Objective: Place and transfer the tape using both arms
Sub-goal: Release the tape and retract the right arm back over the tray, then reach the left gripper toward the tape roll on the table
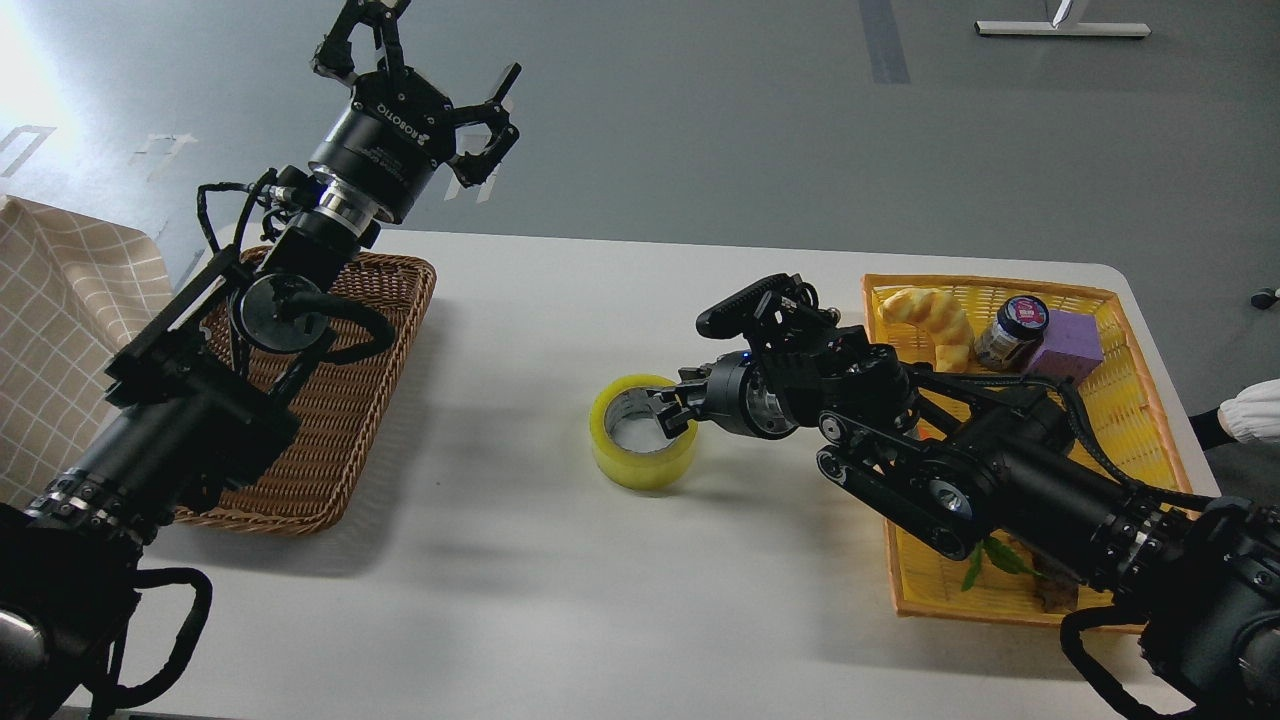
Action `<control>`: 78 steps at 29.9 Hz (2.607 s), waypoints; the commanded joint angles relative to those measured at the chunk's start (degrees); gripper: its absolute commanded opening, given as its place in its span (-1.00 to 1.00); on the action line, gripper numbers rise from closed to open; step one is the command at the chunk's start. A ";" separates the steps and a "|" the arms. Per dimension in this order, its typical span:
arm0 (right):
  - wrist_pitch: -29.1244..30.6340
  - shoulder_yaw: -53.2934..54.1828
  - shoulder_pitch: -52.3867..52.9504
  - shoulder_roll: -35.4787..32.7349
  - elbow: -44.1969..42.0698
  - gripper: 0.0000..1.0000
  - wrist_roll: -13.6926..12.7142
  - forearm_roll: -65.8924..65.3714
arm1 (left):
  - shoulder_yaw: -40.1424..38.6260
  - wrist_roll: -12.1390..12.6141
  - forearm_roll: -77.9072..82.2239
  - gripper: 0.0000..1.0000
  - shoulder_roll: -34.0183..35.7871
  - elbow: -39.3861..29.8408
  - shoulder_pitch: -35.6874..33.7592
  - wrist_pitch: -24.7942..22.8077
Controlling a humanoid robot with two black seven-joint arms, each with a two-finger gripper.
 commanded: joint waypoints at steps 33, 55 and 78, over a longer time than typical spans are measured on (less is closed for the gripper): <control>0.00 47.65 -17.42 -19.33 22.03 0.96 -0.08 51.57 | 0.18 0.09 0.18 0.95 0.88 0.20 0.00 0.00; -1.98 70.08 -21.20 -5.00 13.42 0.98 -0.78 86.38 | 0.18 0.09 2.89 0.95 1.05 0.20 -0.09 0.00; 0.00 72.63 -26.48 -0.52 13.95 0.98 -0.35 88.23 | 0.09 -1.05 20.55 0.95 0.17 -0.59 -0.88 0.00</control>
